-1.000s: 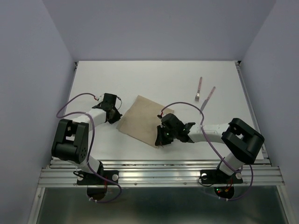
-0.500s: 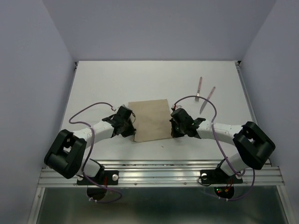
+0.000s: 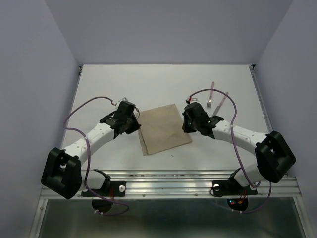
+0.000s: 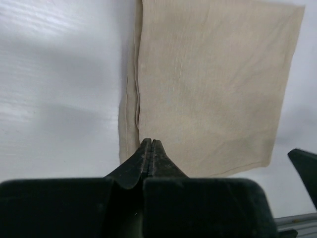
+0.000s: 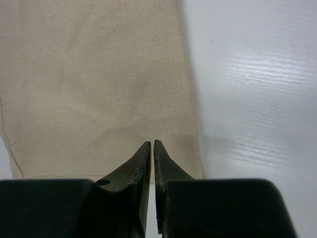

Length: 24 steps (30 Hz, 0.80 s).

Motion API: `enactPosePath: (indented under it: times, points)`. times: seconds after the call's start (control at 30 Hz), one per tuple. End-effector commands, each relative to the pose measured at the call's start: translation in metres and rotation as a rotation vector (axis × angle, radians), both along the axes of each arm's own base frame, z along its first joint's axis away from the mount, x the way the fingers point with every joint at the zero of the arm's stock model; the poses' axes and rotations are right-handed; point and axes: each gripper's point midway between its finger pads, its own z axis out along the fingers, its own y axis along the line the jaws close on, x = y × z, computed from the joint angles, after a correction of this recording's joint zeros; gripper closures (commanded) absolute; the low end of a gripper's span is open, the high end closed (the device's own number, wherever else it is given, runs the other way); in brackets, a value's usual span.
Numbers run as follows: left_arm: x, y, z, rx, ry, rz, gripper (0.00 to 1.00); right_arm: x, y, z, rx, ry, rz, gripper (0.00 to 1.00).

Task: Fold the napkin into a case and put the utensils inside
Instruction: Pick up the lower triangle-folded napkin from the center of the board.

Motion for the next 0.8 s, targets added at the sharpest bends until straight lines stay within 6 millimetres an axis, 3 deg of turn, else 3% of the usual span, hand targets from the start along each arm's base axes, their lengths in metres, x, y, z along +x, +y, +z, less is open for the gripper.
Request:
enactPosePath:
  times: [0.0, 0.1, 0.23, 0.5, 0.67, 0.77]
  points:
    - [0.043, 0.028, 0.031, 0.053, -0.112, 0.053, 1.00, 0.015, 0.025, 0.028, 0.106, -0.050, 0.010, 0.88]
    - [0.070, 0.033, 0.030, 0.055, -0.118, 0.061, 1.00, 0.012, 0.044, 0.025, 0.161, -0.013, 0.051, 0.89]
    - [0.094, 0.020, 0.020, 0.051, -0.091, 0.026, 1.00, 0.012, 0.046, 0.012, 0.159, 0.024, 0.029, 0.89]
    - [0.116, 0.014, -0.002, 0.074, -0.065, 0.032, 1.00, -0.008, 0.013, -0.018, 0.075, 0.060, -0.040, 0.89]
    - [0.121, 0.021, -0.035, 0.136, 0.003, 0.060, 1.00, -0.025, -0.007, -0.050, 0.002, 0.109, -0.062, 0.89]
    - [0.120, 0.021, -0.049, 0.143, 0.040, 0.060, 1.00, -0.030, -0.012, -0.058, -0.017, 0.128, -0.061, 0.89]
